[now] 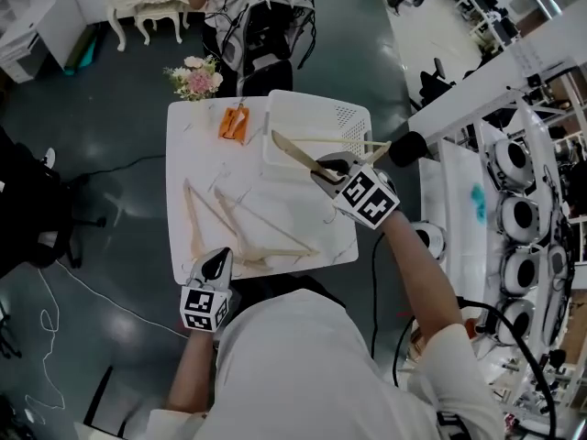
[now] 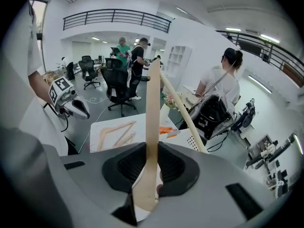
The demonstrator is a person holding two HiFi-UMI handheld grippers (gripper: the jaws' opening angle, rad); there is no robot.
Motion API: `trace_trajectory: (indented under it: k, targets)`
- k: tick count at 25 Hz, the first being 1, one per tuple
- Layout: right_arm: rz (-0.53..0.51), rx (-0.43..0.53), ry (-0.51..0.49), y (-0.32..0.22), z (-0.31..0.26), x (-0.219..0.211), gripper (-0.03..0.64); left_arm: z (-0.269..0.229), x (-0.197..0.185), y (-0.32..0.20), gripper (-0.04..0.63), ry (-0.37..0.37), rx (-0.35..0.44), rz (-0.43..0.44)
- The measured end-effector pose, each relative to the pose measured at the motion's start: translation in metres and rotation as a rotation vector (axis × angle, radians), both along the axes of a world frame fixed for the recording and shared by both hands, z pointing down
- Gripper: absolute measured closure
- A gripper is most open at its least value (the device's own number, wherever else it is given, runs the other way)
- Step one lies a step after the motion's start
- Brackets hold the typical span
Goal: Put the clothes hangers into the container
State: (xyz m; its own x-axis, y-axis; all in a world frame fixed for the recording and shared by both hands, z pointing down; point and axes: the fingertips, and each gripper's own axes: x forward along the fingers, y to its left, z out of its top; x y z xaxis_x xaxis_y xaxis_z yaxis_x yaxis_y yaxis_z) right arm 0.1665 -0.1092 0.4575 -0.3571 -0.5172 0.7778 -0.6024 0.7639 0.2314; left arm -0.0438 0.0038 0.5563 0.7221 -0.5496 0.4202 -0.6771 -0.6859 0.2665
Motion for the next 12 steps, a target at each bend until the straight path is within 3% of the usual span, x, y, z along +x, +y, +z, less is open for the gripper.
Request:
trace_trajectory:
  k: [12]
  targets:
    - [-0.178,-0.132,-0.061,-0.044,0.040,-0.022,0.549,-0.004,-0.008,-0.002,0.594,-0.017,-0.007,-0.164]
